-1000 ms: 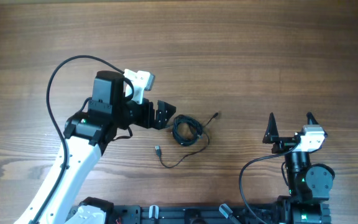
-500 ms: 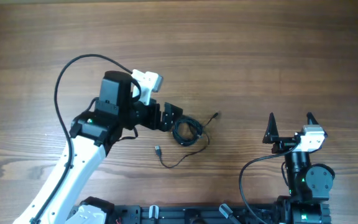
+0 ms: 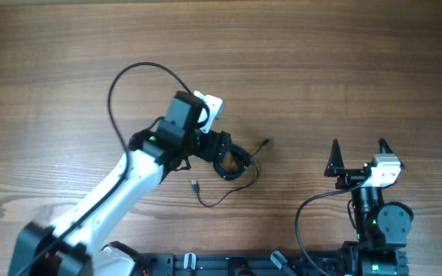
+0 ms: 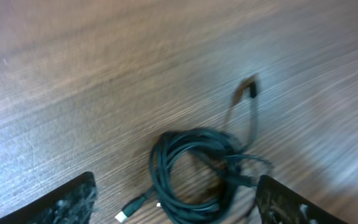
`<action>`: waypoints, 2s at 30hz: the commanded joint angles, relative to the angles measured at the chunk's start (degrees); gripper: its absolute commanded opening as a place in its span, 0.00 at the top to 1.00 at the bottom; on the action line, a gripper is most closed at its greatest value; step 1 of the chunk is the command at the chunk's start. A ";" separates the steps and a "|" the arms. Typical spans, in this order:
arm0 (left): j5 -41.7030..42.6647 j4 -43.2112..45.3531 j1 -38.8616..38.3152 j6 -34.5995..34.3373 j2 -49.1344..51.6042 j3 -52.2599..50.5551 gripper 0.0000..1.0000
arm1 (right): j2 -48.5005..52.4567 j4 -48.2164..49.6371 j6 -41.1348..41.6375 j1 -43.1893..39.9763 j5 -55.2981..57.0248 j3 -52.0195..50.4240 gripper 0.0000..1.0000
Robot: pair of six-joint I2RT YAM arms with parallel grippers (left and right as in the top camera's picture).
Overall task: Untangle cables
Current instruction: 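Move the left gripper forward over the black cable coil, then lower the left gripper and grasp the black cable coil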
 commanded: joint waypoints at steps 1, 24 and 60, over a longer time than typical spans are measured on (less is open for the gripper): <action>-3.69 0.57 -1.14 0.85 5.81 0.87 0.21 | -0.76 0.24 -0.52 -0.28 -0.74 -0.17 0.00; 1.55 2.36 -1.46 0.59 14.91 0.79 0.54 | -0.76 0.24 -0.50 -0.28 -0.74 -0.17 0.00; -3.65 -2.54 0.98 -11.39 10.40 0.83 0.96 | -0.76 0.24 -0.52 -0.28 -0.74 -0.17 0.00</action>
